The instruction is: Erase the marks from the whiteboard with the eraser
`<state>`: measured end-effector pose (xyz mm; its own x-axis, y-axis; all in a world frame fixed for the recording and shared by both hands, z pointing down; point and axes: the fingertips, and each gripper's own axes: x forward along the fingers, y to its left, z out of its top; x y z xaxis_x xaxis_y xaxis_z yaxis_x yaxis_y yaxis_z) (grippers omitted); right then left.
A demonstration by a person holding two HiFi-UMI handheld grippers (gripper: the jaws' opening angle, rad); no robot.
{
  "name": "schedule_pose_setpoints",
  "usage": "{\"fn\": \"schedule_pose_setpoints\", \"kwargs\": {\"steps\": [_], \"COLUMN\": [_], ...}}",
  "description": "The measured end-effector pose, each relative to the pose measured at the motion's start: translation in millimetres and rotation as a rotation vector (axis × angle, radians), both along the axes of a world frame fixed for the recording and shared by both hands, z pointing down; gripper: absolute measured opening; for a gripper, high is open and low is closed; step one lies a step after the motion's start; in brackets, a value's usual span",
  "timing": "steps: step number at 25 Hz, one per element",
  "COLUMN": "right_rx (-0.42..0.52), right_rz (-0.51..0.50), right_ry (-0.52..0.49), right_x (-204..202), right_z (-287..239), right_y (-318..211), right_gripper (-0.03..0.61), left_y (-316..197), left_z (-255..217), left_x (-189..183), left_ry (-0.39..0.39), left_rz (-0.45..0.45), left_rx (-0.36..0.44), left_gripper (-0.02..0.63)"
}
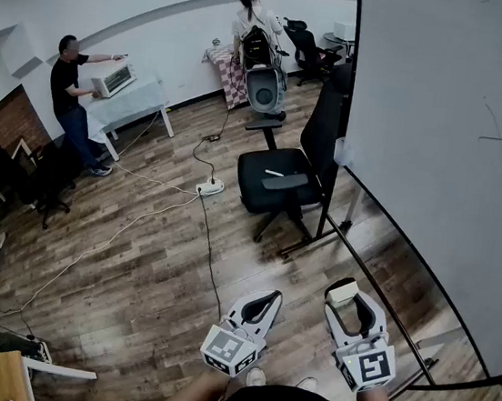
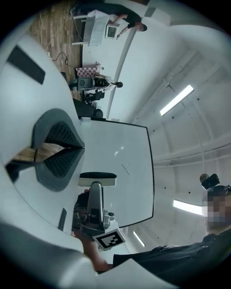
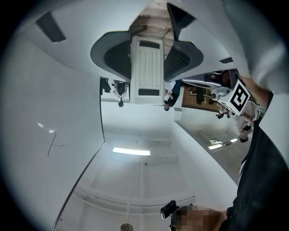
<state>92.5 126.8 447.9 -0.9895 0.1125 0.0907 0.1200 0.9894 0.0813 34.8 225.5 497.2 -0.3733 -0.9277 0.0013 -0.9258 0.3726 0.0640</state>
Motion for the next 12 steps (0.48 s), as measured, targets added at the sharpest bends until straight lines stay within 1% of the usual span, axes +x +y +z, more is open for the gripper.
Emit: {"fn": "schedule_pose_setpoints", "kwargs": {"steps": [4, 12], "right_rx": [0.031, 0.063], "right_rz": [-0.012, -0.024], "right_ry": [-0.042, -0.059], "right_x": [0, -8], "right_z": [7, 14], "right_y": [0, 9], "right_gripper": [0.247, 0.247], "left_y": [3, 15], "left_z": [0, 2], "left_x": [-1, -9], "left_ry": [-0.01, -0.005], "left_rz": [-0.004, -0.01], "left_rx": [-0.005, -0.004], "left_gripper": [0.018, 0.018]}}
